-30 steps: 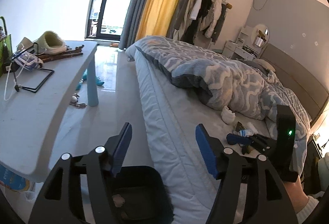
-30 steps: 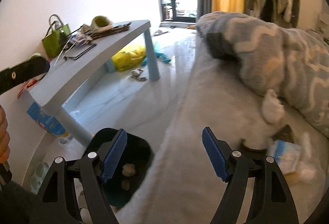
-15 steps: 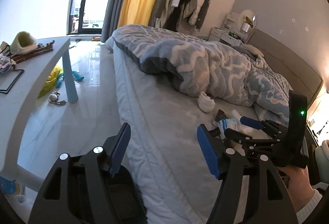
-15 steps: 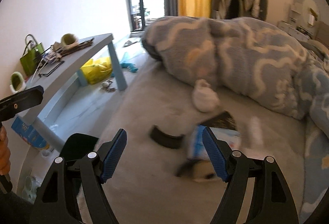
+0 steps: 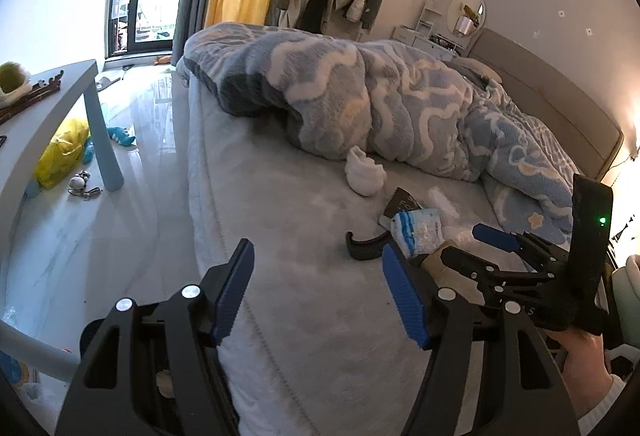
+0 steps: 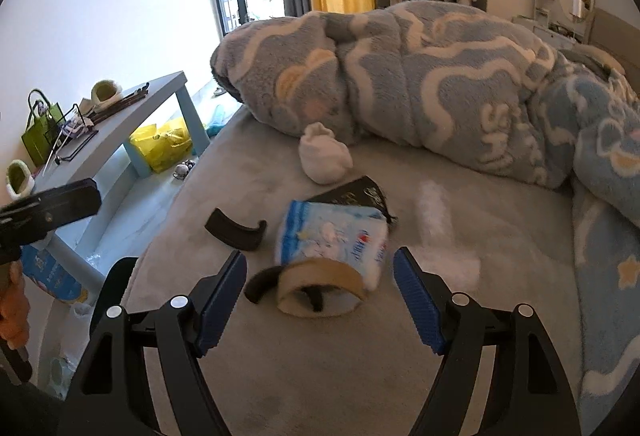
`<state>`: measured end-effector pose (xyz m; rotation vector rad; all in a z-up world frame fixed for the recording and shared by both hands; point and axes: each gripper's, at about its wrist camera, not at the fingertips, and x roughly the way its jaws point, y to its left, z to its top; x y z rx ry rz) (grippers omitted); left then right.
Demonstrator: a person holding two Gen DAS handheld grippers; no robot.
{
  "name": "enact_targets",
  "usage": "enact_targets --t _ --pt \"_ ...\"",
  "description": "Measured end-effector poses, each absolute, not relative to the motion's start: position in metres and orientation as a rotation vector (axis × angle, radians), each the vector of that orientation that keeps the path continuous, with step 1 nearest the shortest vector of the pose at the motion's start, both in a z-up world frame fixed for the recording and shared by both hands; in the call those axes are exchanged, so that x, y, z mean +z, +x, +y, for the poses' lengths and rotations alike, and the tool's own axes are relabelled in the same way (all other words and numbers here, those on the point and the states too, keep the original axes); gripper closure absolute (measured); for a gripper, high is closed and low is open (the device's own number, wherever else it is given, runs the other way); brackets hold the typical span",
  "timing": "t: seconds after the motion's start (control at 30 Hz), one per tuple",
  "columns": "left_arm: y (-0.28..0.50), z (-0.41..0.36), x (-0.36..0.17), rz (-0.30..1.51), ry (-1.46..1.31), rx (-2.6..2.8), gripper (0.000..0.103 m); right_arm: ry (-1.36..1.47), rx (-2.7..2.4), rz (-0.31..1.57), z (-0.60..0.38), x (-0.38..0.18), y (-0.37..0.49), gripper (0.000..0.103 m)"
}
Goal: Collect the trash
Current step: 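Move both open tools back over the items on the bed, then grasp the cardboard tape core with the right tool while the left tool grasps the black plastic piece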
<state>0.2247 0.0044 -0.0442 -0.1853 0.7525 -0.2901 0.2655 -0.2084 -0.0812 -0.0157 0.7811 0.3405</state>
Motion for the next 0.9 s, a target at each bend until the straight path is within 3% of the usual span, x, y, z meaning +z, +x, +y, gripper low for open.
enact_targets --t 0.2,0.3,0.47,0.77,0.9 --pt "0.232 -0.007 -0.052 0.772 -0.199 -0.297 0.035 0.029 0.348 0.777 -0.217 -0.089 0.264 0.026" --pt "0.236 -0.011 -0.056 0.786 -0.207 -0.293 0.035 0.043 0.361 0.797 -0.217 -0.094 0.266 0.036" --pt "0.244 -0.013 -0.062 0.803 -0.24 -0.296 0.035 0.062 0.376 0.819 -0.216 -0.1 0.268 0.037" --pt "0.258 -0.029 -0.075 0.838 -0.242 -0.319 0.043 0.061 0.387 0.851 -0.214 -0.11 0.274 0.044" --pt "0.266 -0.034 -0.081 0.852 -0.246 -0.324 0.051 0.054 0.405 0.863 -0.213 -0.112 0.277 0.05"
